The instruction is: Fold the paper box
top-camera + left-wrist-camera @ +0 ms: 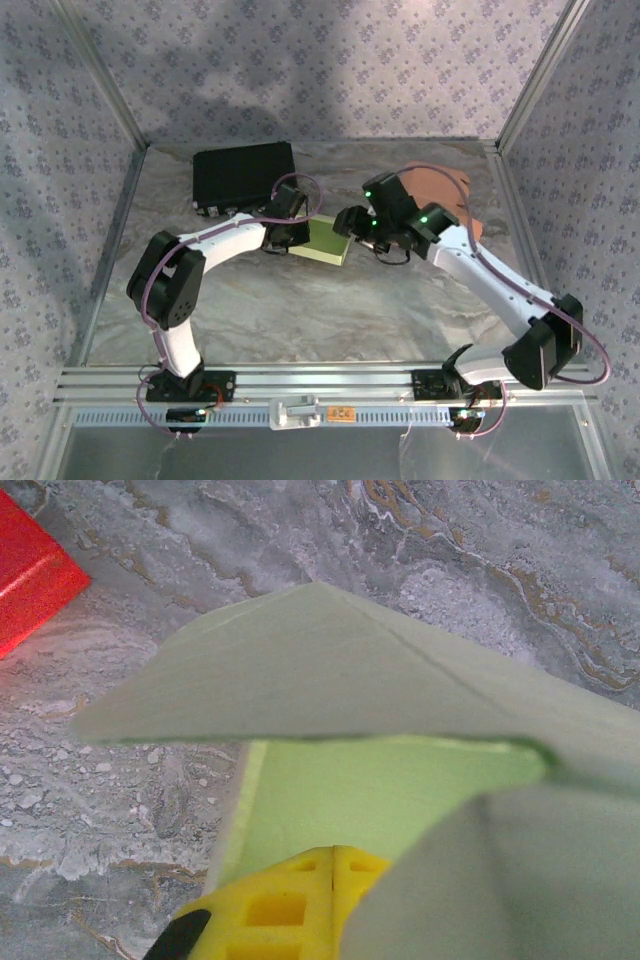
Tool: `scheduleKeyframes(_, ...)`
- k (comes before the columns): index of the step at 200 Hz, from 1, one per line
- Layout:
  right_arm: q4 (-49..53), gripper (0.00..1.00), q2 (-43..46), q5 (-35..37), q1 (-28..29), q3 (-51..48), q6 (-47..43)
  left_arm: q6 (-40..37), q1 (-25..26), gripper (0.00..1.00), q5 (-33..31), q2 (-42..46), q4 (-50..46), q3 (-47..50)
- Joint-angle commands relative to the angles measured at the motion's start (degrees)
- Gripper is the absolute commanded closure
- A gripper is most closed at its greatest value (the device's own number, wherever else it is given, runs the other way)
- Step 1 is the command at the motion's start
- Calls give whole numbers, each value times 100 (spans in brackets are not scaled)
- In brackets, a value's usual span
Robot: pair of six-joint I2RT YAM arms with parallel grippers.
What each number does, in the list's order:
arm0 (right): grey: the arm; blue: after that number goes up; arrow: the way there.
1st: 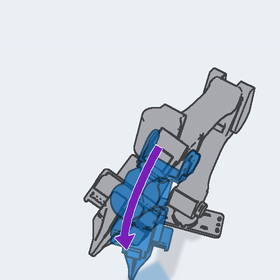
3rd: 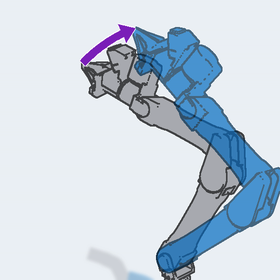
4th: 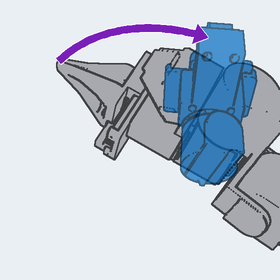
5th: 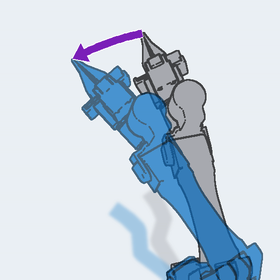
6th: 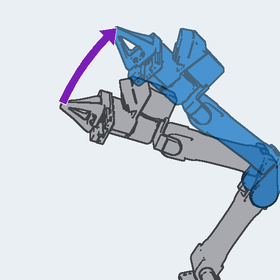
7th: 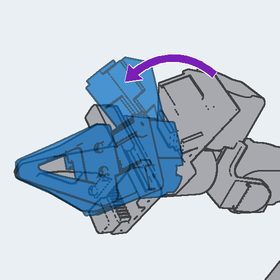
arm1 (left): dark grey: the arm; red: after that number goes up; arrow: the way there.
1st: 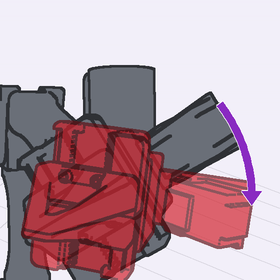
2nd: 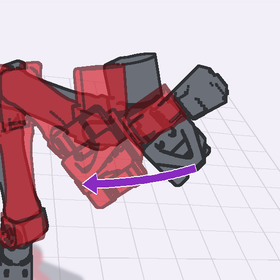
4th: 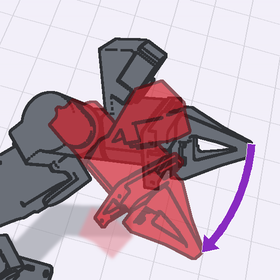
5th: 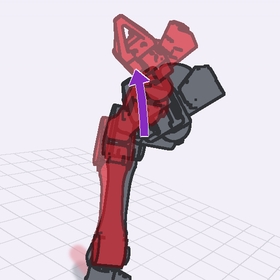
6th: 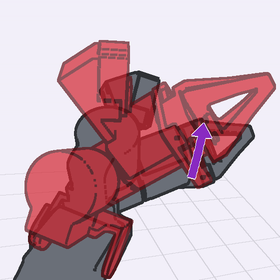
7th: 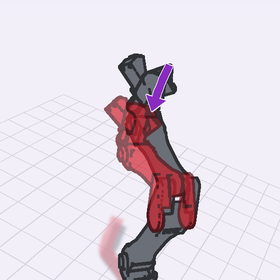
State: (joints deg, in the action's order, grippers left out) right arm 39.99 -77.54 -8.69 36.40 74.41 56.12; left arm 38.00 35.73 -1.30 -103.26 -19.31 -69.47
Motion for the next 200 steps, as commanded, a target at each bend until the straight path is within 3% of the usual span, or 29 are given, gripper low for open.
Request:
scheduleKeyframes(1, 553, 38, 157, -519, -413, 393, 849, -100, 22, 100, -49, -45, -354, 95)
scheduleKeyframes(35, 1097, 47, -752, -1551, -1703, 587, 935, -103, 29, 100, -50, -47, -354, 100)
scheduleKeyframes(54, 880, 51, -1462, -1976, -1965, 691, 866, -100, 35, 100, -50, -36, -371, 95)
scheduleKeyframes(107, 801, 53, -2867, -2404, -1958, 1391, 918, -181, 35, 100, 7, 3, -389, 132)
scheduleKeyframes(165, 538, 53, -3375, -2584, -1728, 1651, 1077, -144, 55, 99, 25, 77, -372, 127)
scheduleKeyframes(200, 614, 54, -3471, -2609, -1473, 1606, 952, -77, 57, 89, 83, 245, -462, 198)
